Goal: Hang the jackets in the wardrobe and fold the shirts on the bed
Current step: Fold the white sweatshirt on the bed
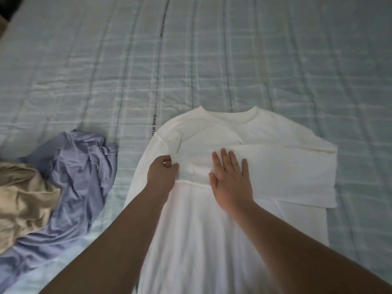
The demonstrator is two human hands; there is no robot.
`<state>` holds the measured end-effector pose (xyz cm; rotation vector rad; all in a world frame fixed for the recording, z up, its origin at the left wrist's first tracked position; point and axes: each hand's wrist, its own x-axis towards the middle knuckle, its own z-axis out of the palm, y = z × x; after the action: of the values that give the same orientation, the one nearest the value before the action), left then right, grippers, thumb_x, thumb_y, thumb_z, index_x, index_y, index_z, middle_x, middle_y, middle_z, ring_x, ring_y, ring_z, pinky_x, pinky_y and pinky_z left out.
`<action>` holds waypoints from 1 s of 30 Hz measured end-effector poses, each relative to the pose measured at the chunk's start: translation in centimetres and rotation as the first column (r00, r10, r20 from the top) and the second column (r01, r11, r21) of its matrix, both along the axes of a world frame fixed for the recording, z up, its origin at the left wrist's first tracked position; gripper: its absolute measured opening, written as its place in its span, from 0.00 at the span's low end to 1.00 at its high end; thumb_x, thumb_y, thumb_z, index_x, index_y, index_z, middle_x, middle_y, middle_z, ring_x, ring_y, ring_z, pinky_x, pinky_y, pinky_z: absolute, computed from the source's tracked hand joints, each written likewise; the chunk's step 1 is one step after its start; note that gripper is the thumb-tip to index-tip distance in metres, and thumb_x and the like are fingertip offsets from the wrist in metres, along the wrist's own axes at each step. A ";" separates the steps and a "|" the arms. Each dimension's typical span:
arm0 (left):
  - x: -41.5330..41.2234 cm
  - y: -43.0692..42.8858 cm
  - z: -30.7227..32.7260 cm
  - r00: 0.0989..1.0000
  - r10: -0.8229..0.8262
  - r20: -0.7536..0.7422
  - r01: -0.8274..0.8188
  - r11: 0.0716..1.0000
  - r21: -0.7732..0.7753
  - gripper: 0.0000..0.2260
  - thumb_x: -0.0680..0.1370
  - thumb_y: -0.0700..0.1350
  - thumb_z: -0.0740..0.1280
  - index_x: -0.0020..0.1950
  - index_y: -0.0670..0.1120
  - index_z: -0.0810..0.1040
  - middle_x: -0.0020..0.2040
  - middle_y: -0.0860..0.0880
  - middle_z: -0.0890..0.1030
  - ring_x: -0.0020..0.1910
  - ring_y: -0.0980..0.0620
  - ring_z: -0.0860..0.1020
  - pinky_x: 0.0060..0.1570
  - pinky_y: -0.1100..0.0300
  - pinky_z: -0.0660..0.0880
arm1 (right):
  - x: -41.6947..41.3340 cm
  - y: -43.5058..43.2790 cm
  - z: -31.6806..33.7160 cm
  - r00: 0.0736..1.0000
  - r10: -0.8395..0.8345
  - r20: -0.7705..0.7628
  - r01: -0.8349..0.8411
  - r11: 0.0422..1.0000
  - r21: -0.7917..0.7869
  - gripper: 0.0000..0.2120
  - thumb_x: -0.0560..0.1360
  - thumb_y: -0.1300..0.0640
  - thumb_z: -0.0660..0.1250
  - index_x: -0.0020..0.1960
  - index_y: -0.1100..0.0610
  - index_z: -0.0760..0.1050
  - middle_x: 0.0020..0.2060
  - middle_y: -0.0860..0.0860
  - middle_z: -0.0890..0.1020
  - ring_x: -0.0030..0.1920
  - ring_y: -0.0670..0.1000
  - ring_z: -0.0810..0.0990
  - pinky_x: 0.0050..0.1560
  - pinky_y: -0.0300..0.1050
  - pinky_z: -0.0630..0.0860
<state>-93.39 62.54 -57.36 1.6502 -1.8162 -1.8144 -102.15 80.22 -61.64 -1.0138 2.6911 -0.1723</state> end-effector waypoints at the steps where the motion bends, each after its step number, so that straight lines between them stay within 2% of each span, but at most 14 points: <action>1: 0.2 -0.1 -0.1 1.000 0.005 -0.023 -0.005 1.000 0.011 0.14 0.65 0.44 0.67 0.50 0.51 0.80 0.43 0.50 0.83 0.42 0.44 0.80 0.40 0.48 0.79 | 0.1 0.0 -0.4 1.000 0.009 -0.011 -0.009 1.000 0.002 0.29 0.80 0.45 0.48 0.80 0.52 0.56 0.79 0.53 0.57 0.79 0.56 0.55 0.76 0.65 0.50; 3: 0.7 0.0 0.1 0.996 0.023 -0.081 -0.017 0.997 0.075 0.18 0.63 0.40 0.65 0.51 0.51 0.80 0.41 0.51 0.82 0.41 0.47 0.78 0.40 0.52 0.76 | 0.2 0.0 -1.1 0.999 0.016 -0.037 -0.015 1.000 0.012 0.29 0.80 0.45 0.49 0.79 0.52 0.57 0.79 0.53 0.58 0.79 0.56 0.55 0.75 0.66 0.50; 5: 1.8 0.0 0.5 0.992 0.030 -0.123 -0.012 0.990 0.139 0.20 0.66 0.37 0.67 0.56 0.50 0.78 0.49 0.49 0.83 0.47 0.47 0.81 0.49 0.51 0.80 | 0.3 -0.1 -1.0 0.999 0.009 -0.044 -0.008 1.000 0.019 0.30 0.79 0.45 0.49 0.79 0.52 0.57 0.79 0.53 0.58 0.79 0.56 0.55 0.75 0.65 0.49; 7: 3.5 0.0 1.4 0.993 0.025 -0.113 -0.012 0.993 0.116 0.22 0.70 0.36 0.70 0.62 0.49 0.75 0.55 0.47 0.81 0.50 0.48 0.81 0.54 0.51 0.79 | 0.7 -0.1 -0.2 0.999 0.015 -0.029 -0.015 0.999 0.031 0.30 0.79 0.45 0.47 0.80 0.52 0.55 0.79 0.53 0.57 0.79 0.56 0.54 0.76 0.65 0.49; 9: 5.9 0.1 2.6 0.994 0.046 -0.103 -0.039 0.997 0.070 0.20 0.74 0.33 0.69 0.64 0.47 0.75 0.55 0.47 0.81 0.48 0.49 0.80 0.52 0.53 0.78 | 1.6 -0.4 1.1 0.997 0.067 -0.036 -0.067 0.998 0.016 0.30 0.79 0.45 0.45 0.80 0.53 0.55 0.79 0.53 0.57 0.79 0.56 0.55 0.76 0.64 0.51; 12: 10.0 0.3 4.3 0.995 0.061 -0.081 -0.057 0.997 0.050 0.16 0.77 0.28 0.62 0.58 0.46 0.77 0.53 0.47 0.80 0.45 0.49 0.80 0.46 0.56 0.76 | 4.6 -1.1 3.1 0.983 0.184 -0.030 -0.185 0.980 -0.068 0.29 0.80 0.47 0.48 0.79 0.55 0.59 0.78 0.55 0.61 0.78 0.58 0.59 0.75 0.64 0.56; 14: 13.1 0.2 4.7 0.998 0.050 -0.028 -0.050 0.999 0.008 0.16 0.76 0.30 0.62 0.54 0.49 0.78 0.51 0.48 0.81 0.45 0.48 0.80 0.46 0.54 0.75 | 7.5 -1.9 3.9 0.964 0.266 -0.015 -0.266 0.957 -0.117 0.28 0.80 0.48 0.50 0.78 0.56 0.59 0.78 0.56 0.61 0.77 0.58 0.59 0.75 0.63 0.58; 16: 16.6 0.0 4.8 0.997 0.005 0.074 0.003 0.994 -0.107 0.16 0.73 0.33 0.63 0.51 0.54 0.78 0.50 0.51 0.82 0.46 0.48 0.81 0.45 0.56 0.76 | 10.8 -2.9 4.2 0.940 0.341 0.001 -0.336 0.928 -0.160 0.27 0.81 0.49 0.51 0.79 0.56 0.58 0.78 0.56 0.61 0.78 0.58 0.59 0.75 0.62 0.58; 19: 22.5 0.1 4.2 0.954 -0.090 0.287 0.166 0.954 -0.250 0.15 0.75 0.35 0.64 0.56 0.52 0.77 0.51 0.55 0.80 0.47 0.56 0.79 0.47 0.68 0.72 | 15.6 -4.6 4.1 0.881 0.472 0.026 -0.456 0.863 -0.216 0.26 0.81 0.50 0.52 0.78 0.56 0.60 0.77 0.56 0.62 0.78 0.58 0.59 0.75 0.60 0.59; 21: 26.3 0.5 3.3 0.924 -0.095 0.369 0.199 0.946 -0.255 0.13 0.77 0.38 0.66 0.59 0.50 0.76 0.53 0.52 0.78 0.50 0.54 0.78 0.51 0.63 0.72 | 18.3 -5.6 3.5 0.828 0.559 0.042 -0.541 0.817 -0.200 0.26 0.81 0.51 0.53 0.78 0.56 0.61 0.77 0.56 0.63 0.77 0.58 0.59 0.74 0.60 0.60; 23: 29.9 1.1 2.1 0.903 -0.090 0.421 0.191 0.961 -0.203 0.12 0.77 0.42 0.68 0.60 0.48 0.76 0.53 0.51 0.79 0.52 0.50 0.79 0.53 0.60 0.72 | 20.6 -6.5 2.7 0.796 0.602 0.068 -0.587 0.794 -0.160 0.26 0.80 0.52 0.54 0.77 0.56 0.62 0.76 0.57 0.64 0.77 0.59 0.60 0.74 0.61 0.59; 25: 32.6 1.7 1.2 0.870 -0.133 0.474 0.201 0.975 -0.095 0.10 0.78 0.47 0.69 0.59 0.49 0.76 0.50 0.53 0.79 0.53 0.51 0.79 0.50 0.60 0.71 | 22.2 -7.3 1.9 0.797 0.599 0.079 -0.593 0.800 -0.092 0.27 0.79 0.50 0.54 0.77 0.56 0.62 0.76 0.57 0.64 0.77 0.59 0.60 0.75 0.62 0.56; 28: 35.3 2.2 0.7 0.786 -0.346 0.512 0.382 0.923 0.037 0.16 0.77 0.56 0.69 0.61 0.49 0.76 0.51 0.54 0.79 0.51 0.53 0.78 0.51 0.59 0.74 | 23.9 -8.2 1.4 0.820 0.567 0.073 -0.570 0.822 0.017 0.29 0.79 0.49 0.52 0.78 0.54 0.59 0.78 0.57 0.61 0.78 0.58 0.57 0.75 0.64 0.52; 30: 36.5 2.3 0.9 0.696 -0.491 0.524 0.517 0.849 0.109 0.21 0.77 0.58 0.68 0.67 0.49 0.74 0.58 0.53 0.79 0.55 0.52 0.77 0.56 0.58 0.74 | 24.8 -8.8 1.4 0.844 0.533 0.063 -0.536 0.842 0.054 0.29 0.78 0.48 0.52 0.78 0.54 0.59 0.78 0.56 0.61 0.78 0.58 0.57 0.75 0.65 0.51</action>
<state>-56.91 64.82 -56.45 1.9154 -2.7726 -1.5191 -77.35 71.43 -60.23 -1.6637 2.2411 0.0107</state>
